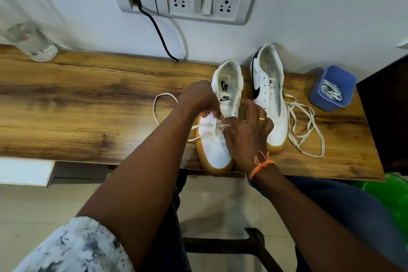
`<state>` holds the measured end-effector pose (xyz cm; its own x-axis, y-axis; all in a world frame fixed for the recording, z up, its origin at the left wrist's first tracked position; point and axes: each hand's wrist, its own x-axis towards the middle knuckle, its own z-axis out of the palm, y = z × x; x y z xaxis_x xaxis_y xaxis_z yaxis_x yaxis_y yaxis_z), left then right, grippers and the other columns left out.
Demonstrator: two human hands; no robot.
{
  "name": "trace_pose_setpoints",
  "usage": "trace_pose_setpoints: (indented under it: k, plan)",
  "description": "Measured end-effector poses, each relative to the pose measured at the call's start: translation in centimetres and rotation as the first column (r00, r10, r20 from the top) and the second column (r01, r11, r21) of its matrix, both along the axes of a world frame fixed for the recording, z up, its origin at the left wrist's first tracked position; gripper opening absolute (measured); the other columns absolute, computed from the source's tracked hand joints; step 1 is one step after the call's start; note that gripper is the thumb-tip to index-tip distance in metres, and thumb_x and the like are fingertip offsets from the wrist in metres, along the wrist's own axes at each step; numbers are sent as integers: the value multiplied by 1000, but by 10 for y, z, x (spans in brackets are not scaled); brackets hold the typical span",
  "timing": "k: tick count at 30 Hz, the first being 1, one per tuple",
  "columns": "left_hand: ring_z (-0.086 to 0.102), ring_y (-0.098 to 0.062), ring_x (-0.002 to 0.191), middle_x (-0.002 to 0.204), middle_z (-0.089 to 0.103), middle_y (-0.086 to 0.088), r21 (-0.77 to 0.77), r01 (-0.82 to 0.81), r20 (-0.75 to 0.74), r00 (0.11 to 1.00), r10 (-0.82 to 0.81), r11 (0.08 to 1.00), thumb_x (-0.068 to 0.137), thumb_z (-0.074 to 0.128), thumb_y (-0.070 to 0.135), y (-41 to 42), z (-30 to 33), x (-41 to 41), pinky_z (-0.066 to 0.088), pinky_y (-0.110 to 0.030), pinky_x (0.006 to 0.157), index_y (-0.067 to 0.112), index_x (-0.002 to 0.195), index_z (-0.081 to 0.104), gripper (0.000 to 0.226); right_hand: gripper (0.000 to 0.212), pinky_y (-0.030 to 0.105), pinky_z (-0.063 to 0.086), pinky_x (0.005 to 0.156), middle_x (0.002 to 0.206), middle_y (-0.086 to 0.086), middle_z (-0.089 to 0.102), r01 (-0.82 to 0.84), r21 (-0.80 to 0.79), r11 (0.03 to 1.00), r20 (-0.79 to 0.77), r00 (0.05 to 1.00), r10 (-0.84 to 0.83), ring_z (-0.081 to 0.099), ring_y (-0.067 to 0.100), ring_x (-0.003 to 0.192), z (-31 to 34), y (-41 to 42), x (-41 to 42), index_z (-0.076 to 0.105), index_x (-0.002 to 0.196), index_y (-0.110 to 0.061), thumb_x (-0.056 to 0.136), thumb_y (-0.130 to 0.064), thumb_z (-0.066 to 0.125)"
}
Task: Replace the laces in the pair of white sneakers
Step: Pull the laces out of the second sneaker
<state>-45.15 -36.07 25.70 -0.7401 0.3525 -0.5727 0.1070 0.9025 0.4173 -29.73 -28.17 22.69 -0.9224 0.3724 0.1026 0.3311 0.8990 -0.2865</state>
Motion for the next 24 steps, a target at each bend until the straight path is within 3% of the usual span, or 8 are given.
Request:
trace_pose_setpoints:
  k: [3,5,9,14,16,19,22,24]
  plan:
    - [58,-7,40,41,60,5,-6,-2,5,1000,2,1000,59,93,31,-1,0,0,47,-24,57,13,66,59,39,7,48,30,95,139,7,47,-31,35,999,23,999,30,37,32,129,-9,-2,-1,75,83,-24,78,-29,76]
    - [58,-7,42,41,60,5,-7,1,8,1000,-1,1000,59,93,31,0,-1,0,48,-24,58,13,67,59,39,5,43,29,93,134,3,49,15,-65,998,-26,1000,-17,38,29,126,-9,1,-1,76,79,-24,77,-29,77]
    - [53,-3,31,37,58,7,-11,4,18,1000,-4,1000,61,93,32,-1,0,1,46,-23,56,14,68,59,39,13,40,36,90,112,-4,47,153,-356,922,-124,970,-209,47,19,110,6,17,-1,66,62,-24,71,-24,74]
    - [48,-2,26,34,55,7,-17,13,17,1000,-13,1000,62,92,33,-2,0,0,41,-24,53,14,68,59,39,14,43,39,97,114,4,51,452,-409,793,21,873,-487,50,22,112,25,58,10,64,65,-22,74,-26,73]
    - [52,-3,32,38,57,6,-10,17,13,1000,-17,1000,61,93,32,-1,0,0,44,-23,54,14,69,59,39,10,44,37,98,122,4,47,426,-310,850,58,901,-430,47,26,117,24,54,13,65,69,-24,75,-27,72]
    - [55,-4,36,41,60,6,0,15,12,1000,-15,1000,61,93,31,-1,0,0,46,-23,57,14,69,59,39,15,47,34,98,131,8,42,164,-159,974,-73,981,-178,42,32,123,19,28,13,69,88,-22,74,-26,73]
    - [47,-2,26,34,54,6,-8,17,9,1000,-17,1000,62,92,32,-1,1,1,41,-23,51,14,65,58,39,17,49,29,99,137,10,42,-32,-42,999,-32,999,31,36,33,129,6,5,6,72,94,-24,78,-26,71]
    - [46,-3,24,33,53,6,-17,13,8,1000,-13,1000,63,91,32,-1,2,2,40,-23,50,13,65,57,39,11,49,29,98,138,9,44,-42,-10,999,31,999,42,35,33,129,-3,-1,2,74,90,-25,80,-27,72]
